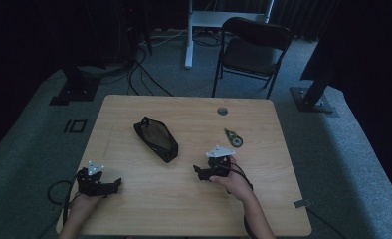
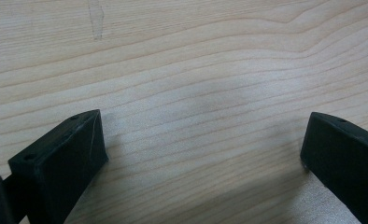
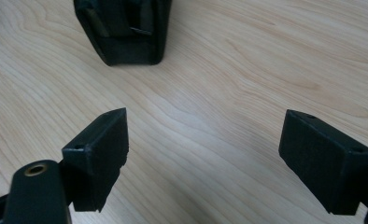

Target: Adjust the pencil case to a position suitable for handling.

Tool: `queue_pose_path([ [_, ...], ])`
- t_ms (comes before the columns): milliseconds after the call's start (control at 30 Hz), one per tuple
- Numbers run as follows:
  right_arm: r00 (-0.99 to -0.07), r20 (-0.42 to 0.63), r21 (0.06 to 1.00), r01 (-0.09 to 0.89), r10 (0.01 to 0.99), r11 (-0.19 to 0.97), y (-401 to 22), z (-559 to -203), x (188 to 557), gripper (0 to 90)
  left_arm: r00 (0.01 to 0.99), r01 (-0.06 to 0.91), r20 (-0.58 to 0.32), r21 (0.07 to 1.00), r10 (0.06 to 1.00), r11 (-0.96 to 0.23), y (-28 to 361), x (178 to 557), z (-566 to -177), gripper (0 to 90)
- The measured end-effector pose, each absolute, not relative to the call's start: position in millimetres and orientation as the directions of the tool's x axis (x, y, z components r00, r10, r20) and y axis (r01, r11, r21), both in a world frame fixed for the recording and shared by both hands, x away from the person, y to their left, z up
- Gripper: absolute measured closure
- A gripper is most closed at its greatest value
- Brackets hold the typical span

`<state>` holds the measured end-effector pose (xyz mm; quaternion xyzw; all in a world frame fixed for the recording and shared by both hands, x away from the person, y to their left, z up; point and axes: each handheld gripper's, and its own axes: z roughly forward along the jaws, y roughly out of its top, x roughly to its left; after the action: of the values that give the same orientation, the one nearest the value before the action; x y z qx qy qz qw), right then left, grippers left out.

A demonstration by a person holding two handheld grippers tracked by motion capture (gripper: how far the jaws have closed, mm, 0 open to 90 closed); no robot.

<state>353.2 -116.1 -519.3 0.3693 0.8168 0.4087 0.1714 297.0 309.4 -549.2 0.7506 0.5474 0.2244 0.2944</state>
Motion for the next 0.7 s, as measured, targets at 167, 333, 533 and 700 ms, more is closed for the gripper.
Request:
queue_pose_path([
  [167, -0.681, 0.027, 0.797, 0.457, 0.732, 0.396, -105, -520, 355, 15.7, 0.300, 0.690, 0.015, 0.687, 0.954, -0.228, 309, 297, -549, 0.2],
  [333, -0.694, 0.031, 0.802, 0.446, 0.719, 0.396, -92, -520, 356, 15.7, 0.300, 0.690, 0.015, 0.687, 0.954, -0.228, 309, 297, -549, 0.2],
  [533, -0.699, 0.044, 0.811, 0.443, 0.714, 0.383, -77, -518, 357, 18.1, 0.300, 0.690, 0.015, 0.688, 0.954, -0.227, 309, 297, -549, 0.2],
  [700, -0.701, 0.037, 0.815, 0.434, 0.712, 0.384, -65, -517, 360, 18.1, 0.300, 0.690, 0.014, 0.688, 0.954, -0.227, 309, 297, -549, 0.2],
])
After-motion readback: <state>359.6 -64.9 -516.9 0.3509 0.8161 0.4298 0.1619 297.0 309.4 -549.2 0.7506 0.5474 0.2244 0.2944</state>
